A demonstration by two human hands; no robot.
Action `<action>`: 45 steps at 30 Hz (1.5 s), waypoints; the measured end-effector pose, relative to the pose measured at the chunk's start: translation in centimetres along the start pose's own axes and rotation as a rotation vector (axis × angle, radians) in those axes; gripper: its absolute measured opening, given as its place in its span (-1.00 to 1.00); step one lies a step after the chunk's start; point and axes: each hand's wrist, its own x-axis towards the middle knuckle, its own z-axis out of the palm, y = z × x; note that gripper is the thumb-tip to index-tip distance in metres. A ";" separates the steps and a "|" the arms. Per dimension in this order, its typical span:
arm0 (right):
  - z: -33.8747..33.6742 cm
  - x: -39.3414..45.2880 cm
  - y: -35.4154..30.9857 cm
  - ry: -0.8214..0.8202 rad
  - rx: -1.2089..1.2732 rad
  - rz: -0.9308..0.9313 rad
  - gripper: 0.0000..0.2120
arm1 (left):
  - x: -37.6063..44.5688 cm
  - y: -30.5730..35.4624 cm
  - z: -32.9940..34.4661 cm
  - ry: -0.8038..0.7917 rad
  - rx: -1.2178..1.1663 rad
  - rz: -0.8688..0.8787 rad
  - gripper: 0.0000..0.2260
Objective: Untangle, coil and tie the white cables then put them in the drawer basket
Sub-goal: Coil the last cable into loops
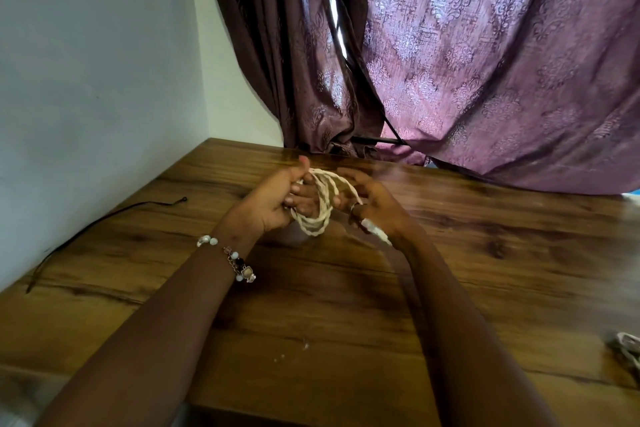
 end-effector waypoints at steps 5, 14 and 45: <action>-1.3 -0.7 -0.6 0.053 0.160 0.082 -0.76 | 0.1 1.7 -1.9 0.072 -0.358 0.043 -0.63; 0.2 0.0 -0.3 0.018 -0.572 -0.356 -0.78 | -0.2 2.1 -1.8 0.196 -0.600 0.235 -0.60; 3.2 0.1 -1.6 0.300 0.569 -0.015 -0.68 | -0.4 -1.2 1.8 -0.236 0.064 0.146 -0.79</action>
